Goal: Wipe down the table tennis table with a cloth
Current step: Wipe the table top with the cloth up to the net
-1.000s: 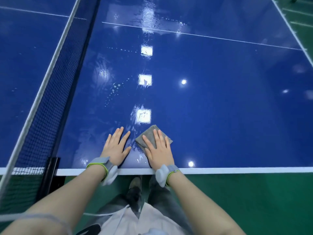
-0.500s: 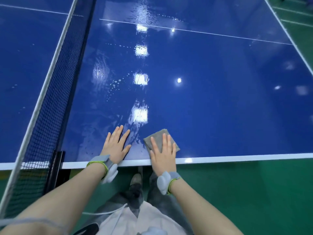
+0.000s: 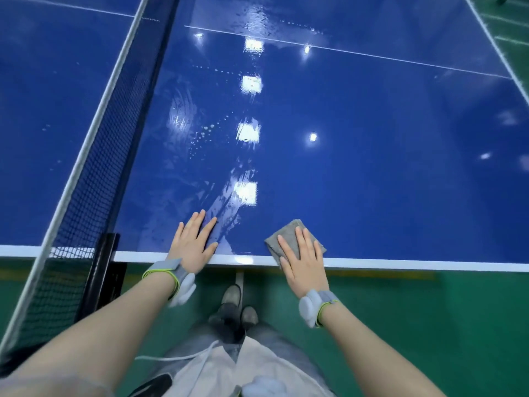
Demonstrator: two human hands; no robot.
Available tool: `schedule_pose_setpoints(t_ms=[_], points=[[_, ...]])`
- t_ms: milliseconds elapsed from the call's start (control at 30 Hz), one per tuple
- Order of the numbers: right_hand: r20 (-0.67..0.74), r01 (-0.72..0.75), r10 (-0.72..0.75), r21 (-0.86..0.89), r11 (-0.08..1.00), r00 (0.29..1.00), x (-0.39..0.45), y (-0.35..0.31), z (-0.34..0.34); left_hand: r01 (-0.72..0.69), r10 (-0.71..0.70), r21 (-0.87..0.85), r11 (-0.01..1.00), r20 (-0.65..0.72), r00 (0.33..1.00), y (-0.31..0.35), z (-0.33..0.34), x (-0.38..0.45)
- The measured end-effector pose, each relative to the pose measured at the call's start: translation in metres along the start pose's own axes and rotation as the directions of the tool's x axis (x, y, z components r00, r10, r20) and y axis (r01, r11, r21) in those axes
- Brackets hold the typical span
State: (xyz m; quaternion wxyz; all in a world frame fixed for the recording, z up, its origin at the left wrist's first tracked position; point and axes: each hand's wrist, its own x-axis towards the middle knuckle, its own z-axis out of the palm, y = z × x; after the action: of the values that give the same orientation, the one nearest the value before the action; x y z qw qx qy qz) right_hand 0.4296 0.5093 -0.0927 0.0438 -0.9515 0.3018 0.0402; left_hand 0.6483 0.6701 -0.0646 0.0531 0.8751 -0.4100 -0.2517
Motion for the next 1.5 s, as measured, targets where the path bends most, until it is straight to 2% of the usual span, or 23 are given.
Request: schedule_pose_setpoints(t_ms=[100, 333, 400, 467, 633, 733, 867, 1033, 1133, 1233, 1300, 1400, 1500], points=[[0.047, 0.001, -0.001, -0.001, 1.000, 0.999, -0.003, -0.003, -0.002, 0.031, -0.032, -0.006, 0.999, -0.014, 0.999, 0.001, 0.004, -0.010], [0.115, 0.204, -0.204, 0.007, 0.979, 0.972, 0.026, -0.074, -0.012, 0.094, -0.097, -0.118, 0.989, -0.015, 0.995, -0.002, 0.007, -0.025], [0.204, 0.330, -0.325, 0.010, 0.944, 0.924, 0.031, -0.100, -0.014, 0.132, -0.134, -0.179, 0.975, 0.000, 0.991, -0.004, 0.006, -0.033], [0.271, 0.394, -0.389, 0.039, 0.918, 0.881, 0.035, -0.109, -0.013, 0.137, -0.146, -0.234, 0.963, -0.018, 0.989, -0.004, 0.004, -0.038], [0.207, 0.495, -0.513, 0.133, 0.859, 0.833, 0.043, -0.079, -0.019, 0.178, -0.211, -0.338, 0.924, -0.064, 0.975, 0.005, -0.001, -0.040], [0.280, 0.449, -0.464, 0.119, 0.885, 0.840, 0.036, -0.056, -0.026, 0.089, -0.120, -0.244, 0.966, -0.114, 0.986, 0.024, -0.001, -0.039], [0.359, 0.412, -0.434, 0.142, 0.900, 0.826, 0.032, -0.064, -0.028, -0.025, 0.004, -0.179, 0.984, -0.116, 0.993, 0.054, 0.008, -0.037], [0.367, 0.399, -0.484, 0.287, 0.871, 0.794, 0.039, -0.095, -0.035, 0.041, -0.079, -0.344, 0.938, -0.097, 0.992, 0.059, 0.015, -0.035], [0.312, 0.282, -0.468, 0.490, 0.825, 0.827, 0.044, -0.087, -0.045, 0.086, -0.137, -0.412, 0.907, -0.097, 0.986, 0.061, 0.016, -0.033], [0.240, 0.078, -0.267, 0.591, 0.803, 0.933, 0.035, -0.065, -0.047, 0.159, -0.215, -0.433, 0.887, -0.082, 0.973, 0.072, 0.021, -0.029], [0.214, -0.040, -0.103, 0.572, 0.819, 0.971, 0.025, -0.052, -0.046, 0.203, -0.244, -0.337, 0.919, -0.085, 0.966, 0.077, 0.029, -0.026], [0.212, -0.134, 0.033, 0.484, 0.865, 0.977, 0.018, -0.041, -0.044, 0.186, -0.200, -0.145, 0.972, -0.083, 0.976, 0.074, 0.036, -0.025], [0.222, -0.179, 0.085, 0.447, 0.876, 0.971, 0.018, -0.047, -0.041, 0.196, -0.202, -0.063, 0.979, -0.100, 0.974, 0.056, 0.033, -0.027]])
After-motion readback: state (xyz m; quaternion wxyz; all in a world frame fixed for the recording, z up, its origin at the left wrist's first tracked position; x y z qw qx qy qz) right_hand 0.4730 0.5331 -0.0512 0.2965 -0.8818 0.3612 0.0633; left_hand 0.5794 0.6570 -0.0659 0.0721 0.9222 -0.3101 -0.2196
